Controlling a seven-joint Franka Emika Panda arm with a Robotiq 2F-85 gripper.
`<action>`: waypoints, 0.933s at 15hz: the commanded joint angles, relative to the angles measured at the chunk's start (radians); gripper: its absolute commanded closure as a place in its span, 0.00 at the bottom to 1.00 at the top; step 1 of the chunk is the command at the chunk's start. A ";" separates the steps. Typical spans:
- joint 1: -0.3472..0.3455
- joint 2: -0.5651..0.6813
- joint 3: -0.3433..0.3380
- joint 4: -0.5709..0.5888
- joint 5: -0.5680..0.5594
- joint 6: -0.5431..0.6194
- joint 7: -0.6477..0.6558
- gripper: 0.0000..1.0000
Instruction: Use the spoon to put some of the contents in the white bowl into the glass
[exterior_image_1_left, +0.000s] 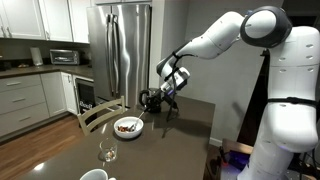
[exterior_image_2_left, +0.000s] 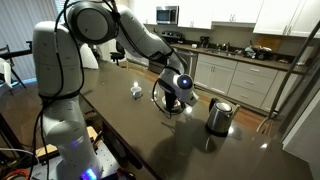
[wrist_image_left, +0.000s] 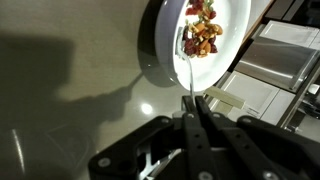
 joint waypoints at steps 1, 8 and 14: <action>0.009 -0.035 -0.001 -0.035 -0.017 0.043 -0.017 0.90; 0.015 -0.049 -0.005 -0.048 -0.111 0.094 0.013 0.45; 0.019 -0.108 -0.010 -0.078 -0.301 0.130 0.077 0.28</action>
